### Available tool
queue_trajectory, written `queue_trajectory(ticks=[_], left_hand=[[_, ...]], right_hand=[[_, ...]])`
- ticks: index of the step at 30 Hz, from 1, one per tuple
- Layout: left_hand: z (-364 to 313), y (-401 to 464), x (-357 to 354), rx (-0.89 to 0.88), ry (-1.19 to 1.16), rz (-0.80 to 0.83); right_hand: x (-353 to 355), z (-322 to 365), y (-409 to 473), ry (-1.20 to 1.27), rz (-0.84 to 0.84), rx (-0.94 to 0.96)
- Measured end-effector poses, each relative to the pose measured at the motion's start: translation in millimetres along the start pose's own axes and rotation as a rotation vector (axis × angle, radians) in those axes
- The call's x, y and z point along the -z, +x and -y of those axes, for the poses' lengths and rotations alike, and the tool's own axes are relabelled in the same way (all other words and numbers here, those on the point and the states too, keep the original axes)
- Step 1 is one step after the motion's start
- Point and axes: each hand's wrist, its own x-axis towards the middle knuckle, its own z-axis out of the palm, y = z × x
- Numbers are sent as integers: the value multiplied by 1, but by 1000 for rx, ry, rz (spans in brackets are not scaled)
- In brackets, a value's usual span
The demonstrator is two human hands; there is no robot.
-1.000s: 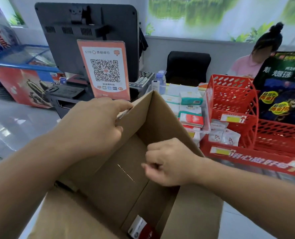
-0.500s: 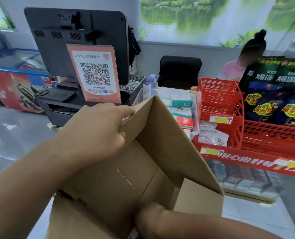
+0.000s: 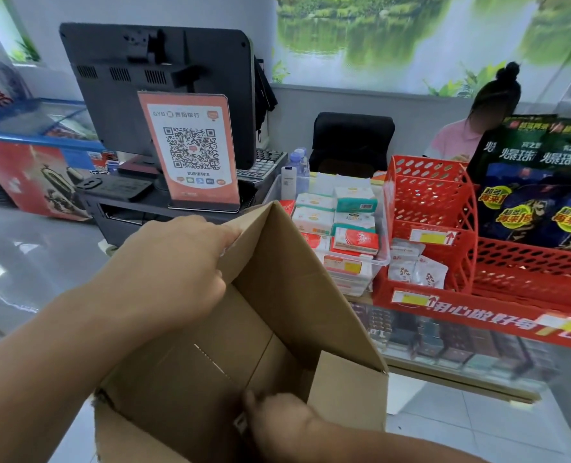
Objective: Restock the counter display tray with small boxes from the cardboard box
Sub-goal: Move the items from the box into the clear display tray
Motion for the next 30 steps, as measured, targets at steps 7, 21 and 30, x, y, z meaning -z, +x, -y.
queue_trajectory(ticks=[7,21,30], left_hand=[[8,-3,-6,-14,-28,-5],[32,5,-36,66,-14,114],[29,11,-41,66,-78,111]], right_hand=[[-1,2,3,73,-32,-21],[197,-76,-88,595,-946,71],[270,-173,-43,9,-717,-310]])
